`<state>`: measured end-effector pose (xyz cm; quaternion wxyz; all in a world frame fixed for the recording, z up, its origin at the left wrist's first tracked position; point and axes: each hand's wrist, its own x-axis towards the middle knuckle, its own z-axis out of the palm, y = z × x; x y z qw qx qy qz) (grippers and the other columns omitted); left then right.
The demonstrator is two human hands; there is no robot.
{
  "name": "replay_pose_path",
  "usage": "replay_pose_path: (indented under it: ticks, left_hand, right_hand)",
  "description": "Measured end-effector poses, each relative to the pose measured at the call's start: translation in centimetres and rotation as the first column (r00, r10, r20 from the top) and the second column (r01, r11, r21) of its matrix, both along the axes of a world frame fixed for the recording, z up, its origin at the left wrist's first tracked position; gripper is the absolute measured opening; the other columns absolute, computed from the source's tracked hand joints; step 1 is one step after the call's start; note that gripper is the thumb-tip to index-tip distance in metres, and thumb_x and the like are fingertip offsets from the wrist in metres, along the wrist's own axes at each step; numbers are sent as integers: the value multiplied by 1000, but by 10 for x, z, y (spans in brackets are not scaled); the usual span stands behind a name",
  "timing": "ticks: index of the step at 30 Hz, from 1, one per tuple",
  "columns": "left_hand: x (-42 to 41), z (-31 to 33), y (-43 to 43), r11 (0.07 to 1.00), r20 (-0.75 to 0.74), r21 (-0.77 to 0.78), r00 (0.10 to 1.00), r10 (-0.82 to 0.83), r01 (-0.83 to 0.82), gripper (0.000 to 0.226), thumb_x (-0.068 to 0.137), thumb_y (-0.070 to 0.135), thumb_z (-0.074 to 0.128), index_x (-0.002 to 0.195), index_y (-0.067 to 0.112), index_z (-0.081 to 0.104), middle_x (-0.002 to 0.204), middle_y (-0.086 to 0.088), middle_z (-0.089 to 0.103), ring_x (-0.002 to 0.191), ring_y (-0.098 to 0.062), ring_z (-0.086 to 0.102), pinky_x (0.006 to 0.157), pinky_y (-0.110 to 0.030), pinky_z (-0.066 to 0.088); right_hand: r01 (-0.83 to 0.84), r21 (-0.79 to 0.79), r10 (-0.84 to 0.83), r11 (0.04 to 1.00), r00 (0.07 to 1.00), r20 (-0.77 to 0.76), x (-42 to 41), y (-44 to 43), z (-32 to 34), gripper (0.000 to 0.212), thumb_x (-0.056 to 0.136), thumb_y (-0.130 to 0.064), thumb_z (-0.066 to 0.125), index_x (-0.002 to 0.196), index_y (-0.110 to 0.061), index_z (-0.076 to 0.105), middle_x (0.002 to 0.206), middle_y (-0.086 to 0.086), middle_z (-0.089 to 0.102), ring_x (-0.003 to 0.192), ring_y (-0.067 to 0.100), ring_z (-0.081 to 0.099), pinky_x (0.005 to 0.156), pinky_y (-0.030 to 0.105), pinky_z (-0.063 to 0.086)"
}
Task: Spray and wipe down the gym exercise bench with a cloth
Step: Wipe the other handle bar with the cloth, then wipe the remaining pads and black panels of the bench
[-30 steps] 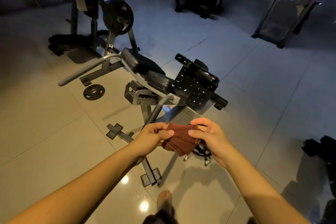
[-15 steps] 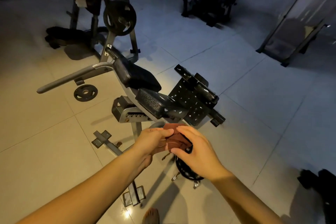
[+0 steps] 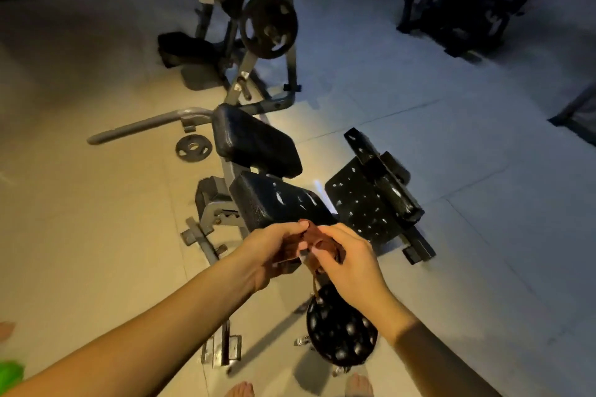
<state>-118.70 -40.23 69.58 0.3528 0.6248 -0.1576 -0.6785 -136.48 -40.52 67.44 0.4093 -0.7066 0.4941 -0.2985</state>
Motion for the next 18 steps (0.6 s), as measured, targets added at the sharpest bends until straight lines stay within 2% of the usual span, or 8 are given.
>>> replay_pose_path:
  ticks: [2,3,6,7,9,11,15,18]
  left_hand:
    - [-13,1,-4,999,42,2,998,41,-41,41,85,38,78,112,7,76,92,-8,75,93,-26,68,97,-42,56]
    - [-20,4,-4,998,81,-14,995,64,-63,37,87,39,76,107,8,77,90,-7,73,91,-24,66,90,-37,56]
    - [-33,8,-4,981,257,-131,951,173,-143,21,92,33,69,95,13,76,95,-6,74,93,-24,67,72,-30,55]
    - [-37,8,-3,970,278,-190,939,203,-154,19,93,30,69,97,14,77,98,-4,75,98,-25,67,76,-34,55]
    - [-44,9,2,957,310,-256,926,214,-136,19,92,30,71,106,21,79,106,2,77,109,-21,67,96,-42,53]
    - [-51,6,8,963,334,-248,924,187,-105,20,92,32,73,110,26,79,106,2,78,108,-20,70,98,-48,55]
    - [-62,-4,7,942,398,-282,871,289,-184,17,90,24,77,96,8,76,91,-7,78,89,-25,76,85,-56,61]
    - [-59,-9,-3,936,504,-301,802,319,-183,20,89,22,79,88,4,71,82,-6,77,78,-19,76,75,-51,63]
  right_hand:
    - [-70,79,67,994,997,38,-16,-28,0,31,95,-13,70,111,-40,66,105,-17,68,101,0,66,89,21,55]
    - [-116,130,106,985,991,76,-23,-42,0,31,96,-13,69,109,-41,66,104,-15,71,99,1,68,90,25,57]
    - [-220,297,161,929,964,212,-38,-75,0,27,97,-9,66,106,-34,71,101,-6,77,99,10,72,94,36,58]
    - [-240,340,154,909,953,260,-40,-83,0,25,98,-8,65,107,-30,73,101,-3,78,99,14,73,95,38,58]
    - [-287,436,135,853,928,347,-42,-93,2,21,99,-8,63,111,-23,73,103,2,78,102,20,73,95,40,57]
    - [-331,508,122,795,908,401,-39,-96,5,22,100,-10,61,117,-21,70,107,3,77,104,21,72,93,37,58]
    - [-270,601,54,752,934,353,-26,-96,4,19,98,-22,67,116,-19,69,106,5,76,103,23,72,88,38,59]
    - [-159,559,16,814,967,253,-8,-96,1,21,90,-29,76,109,-21,70,101,2,76,96,19,73,77,31,59]
